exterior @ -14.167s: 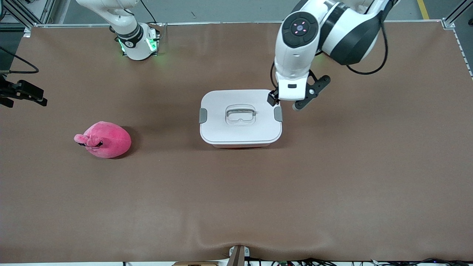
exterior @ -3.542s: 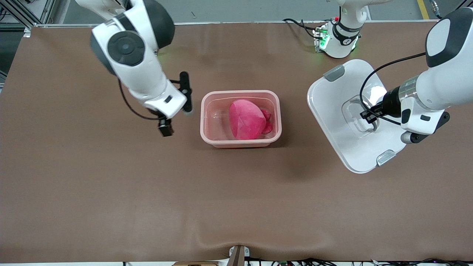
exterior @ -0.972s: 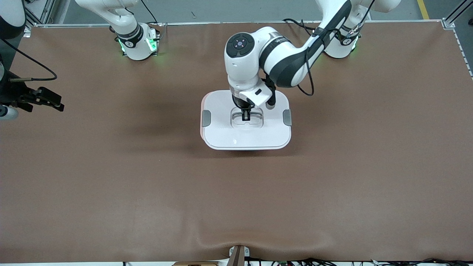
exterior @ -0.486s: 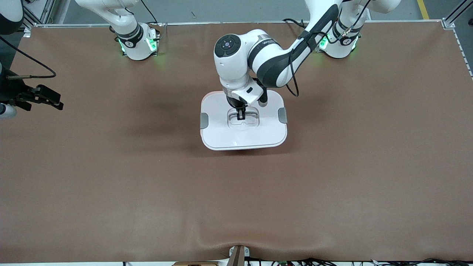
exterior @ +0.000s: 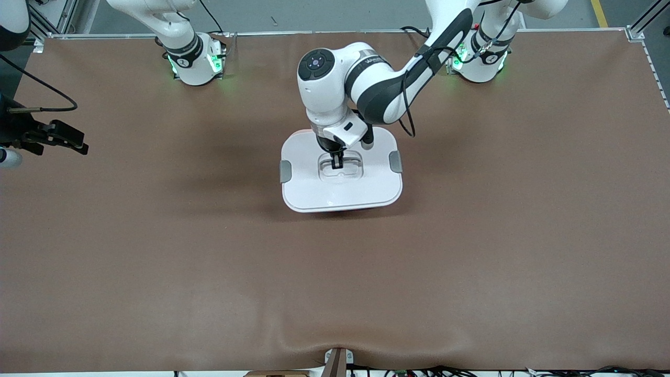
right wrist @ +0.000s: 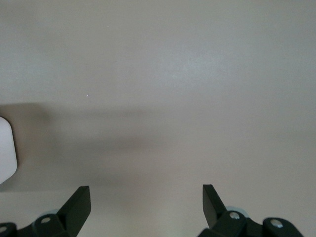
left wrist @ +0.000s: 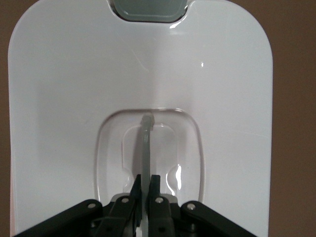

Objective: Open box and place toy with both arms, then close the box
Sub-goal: 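Press the lid down onto the box with the left gripper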

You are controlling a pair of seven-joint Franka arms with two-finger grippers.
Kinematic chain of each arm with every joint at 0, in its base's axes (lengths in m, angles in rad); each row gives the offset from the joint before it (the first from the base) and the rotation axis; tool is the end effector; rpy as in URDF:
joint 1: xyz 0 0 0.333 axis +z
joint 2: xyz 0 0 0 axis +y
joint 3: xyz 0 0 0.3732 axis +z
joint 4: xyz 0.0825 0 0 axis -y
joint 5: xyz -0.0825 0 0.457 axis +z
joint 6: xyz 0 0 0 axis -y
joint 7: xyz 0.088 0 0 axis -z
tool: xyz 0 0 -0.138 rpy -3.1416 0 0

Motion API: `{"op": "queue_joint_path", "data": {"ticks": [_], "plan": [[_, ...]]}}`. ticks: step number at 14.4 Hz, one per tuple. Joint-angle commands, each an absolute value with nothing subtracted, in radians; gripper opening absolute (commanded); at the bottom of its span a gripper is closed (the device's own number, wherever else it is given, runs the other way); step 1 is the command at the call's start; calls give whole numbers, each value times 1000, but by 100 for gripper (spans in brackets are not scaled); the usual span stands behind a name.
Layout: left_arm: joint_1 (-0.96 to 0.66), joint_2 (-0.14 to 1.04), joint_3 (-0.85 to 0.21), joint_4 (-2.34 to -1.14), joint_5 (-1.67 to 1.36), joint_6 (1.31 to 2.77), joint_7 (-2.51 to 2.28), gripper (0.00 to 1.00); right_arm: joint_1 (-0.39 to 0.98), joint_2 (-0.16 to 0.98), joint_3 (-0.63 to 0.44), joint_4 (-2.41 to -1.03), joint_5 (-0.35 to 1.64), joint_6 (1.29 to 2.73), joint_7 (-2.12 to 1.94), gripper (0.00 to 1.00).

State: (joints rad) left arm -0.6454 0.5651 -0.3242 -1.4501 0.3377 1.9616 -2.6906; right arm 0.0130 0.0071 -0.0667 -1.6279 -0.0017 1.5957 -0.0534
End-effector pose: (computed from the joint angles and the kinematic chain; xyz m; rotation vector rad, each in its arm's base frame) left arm 0.5119 -0.6156 0.3577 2.1351 2.2735 0.2177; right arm 0.6281 -0.0339 0.6173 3.1409 -0.0004 -0.0618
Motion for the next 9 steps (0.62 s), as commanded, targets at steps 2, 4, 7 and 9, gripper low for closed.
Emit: {"op": "queue_joint_path", "data": {"ticks": [2, 4, 7, 9], "plan": [[-667, 581, -316, -1425, 365, 1953, -2709, 0, 2, 15, -49, -1603, -5, 1578, -40, 100], [-670, 591, -316, -1424, 365, 1954, -2709, 0, 3, 17, -49, -1603, -3, 1586, -40, 100], [-673, 597, -316, -1425, 367, 1953, -2707, 0, 5, 40, -49, -1566, -3, 1586, -40, 100], [-673, 597, -318, -1425, 367, 1953, -2707, 0, 5, 46, -49, -1559, -3, 1585, -40, 100]]}}
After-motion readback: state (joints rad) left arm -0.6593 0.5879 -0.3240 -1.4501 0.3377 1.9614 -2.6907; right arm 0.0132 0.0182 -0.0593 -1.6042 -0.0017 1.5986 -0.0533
